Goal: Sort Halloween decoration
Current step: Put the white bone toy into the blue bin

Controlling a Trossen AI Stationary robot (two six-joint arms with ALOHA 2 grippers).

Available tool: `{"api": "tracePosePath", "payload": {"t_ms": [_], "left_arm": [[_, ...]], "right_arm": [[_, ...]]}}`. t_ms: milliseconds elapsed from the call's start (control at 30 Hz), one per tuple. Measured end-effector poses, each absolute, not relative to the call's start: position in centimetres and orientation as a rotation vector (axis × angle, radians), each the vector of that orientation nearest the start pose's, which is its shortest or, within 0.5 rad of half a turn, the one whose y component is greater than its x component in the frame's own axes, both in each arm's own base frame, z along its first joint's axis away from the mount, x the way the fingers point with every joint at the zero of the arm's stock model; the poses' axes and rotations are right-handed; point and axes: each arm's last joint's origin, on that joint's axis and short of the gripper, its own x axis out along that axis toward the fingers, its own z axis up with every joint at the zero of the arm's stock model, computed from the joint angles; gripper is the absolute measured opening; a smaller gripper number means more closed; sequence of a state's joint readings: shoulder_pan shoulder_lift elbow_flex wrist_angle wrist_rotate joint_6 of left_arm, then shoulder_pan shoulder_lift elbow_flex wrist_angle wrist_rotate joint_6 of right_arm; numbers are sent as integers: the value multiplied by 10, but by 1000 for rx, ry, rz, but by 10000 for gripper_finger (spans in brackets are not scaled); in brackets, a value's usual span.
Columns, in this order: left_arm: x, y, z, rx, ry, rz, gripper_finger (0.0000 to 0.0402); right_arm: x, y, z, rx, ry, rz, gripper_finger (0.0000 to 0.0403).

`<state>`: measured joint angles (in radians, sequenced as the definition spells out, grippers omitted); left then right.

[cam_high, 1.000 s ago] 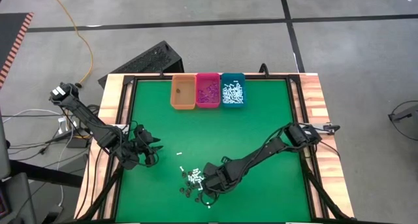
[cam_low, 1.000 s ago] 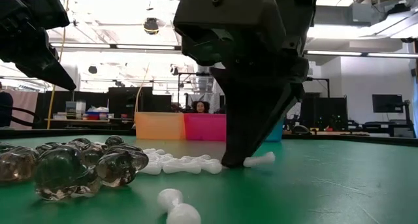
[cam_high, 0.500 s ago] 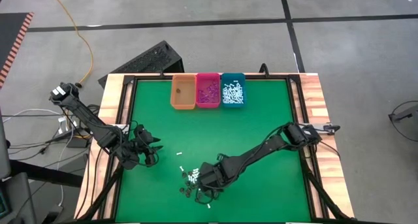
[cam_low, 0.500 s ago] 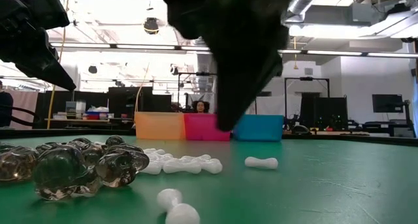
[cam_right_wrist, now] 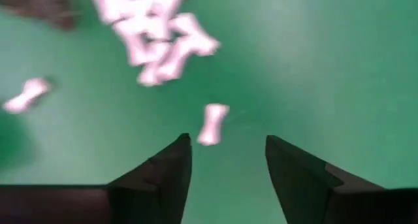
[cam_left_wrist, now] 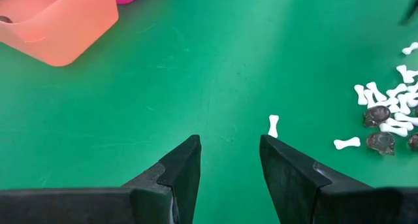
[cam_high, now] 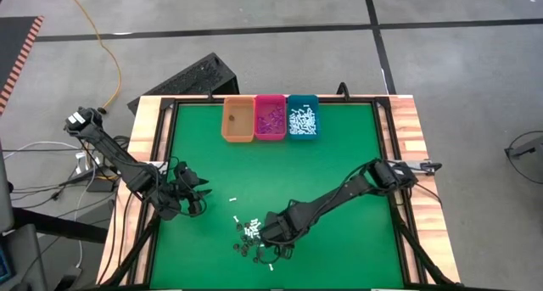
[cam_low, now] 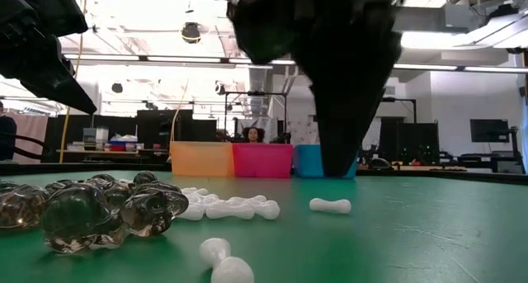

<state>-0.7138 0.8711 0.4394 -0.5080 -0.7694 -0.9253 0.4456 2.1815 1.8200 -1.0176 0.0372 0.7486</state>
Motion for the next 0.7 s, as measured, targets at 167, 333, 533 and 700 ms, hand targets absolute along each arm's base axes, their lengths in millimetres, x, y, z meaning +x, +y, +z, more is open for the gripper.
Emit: {"api": "tracePosePath", "payload": {"t_ms": [167,333,533,700], "left_arm": [[126,-83,186,-259,597,342,148],[126,-83,186,-259,598,342,148],[126,-83,186,-258,597,343,148],[126,-83,186,-258,598,344,148]], "right_arm": [[401,179,185,294,1376,-191,229],[401,181,181,302,1370,-163,213],[398,183,170,302,1368,-155,207],[398,179,164,322,1363,-141,202]]}}
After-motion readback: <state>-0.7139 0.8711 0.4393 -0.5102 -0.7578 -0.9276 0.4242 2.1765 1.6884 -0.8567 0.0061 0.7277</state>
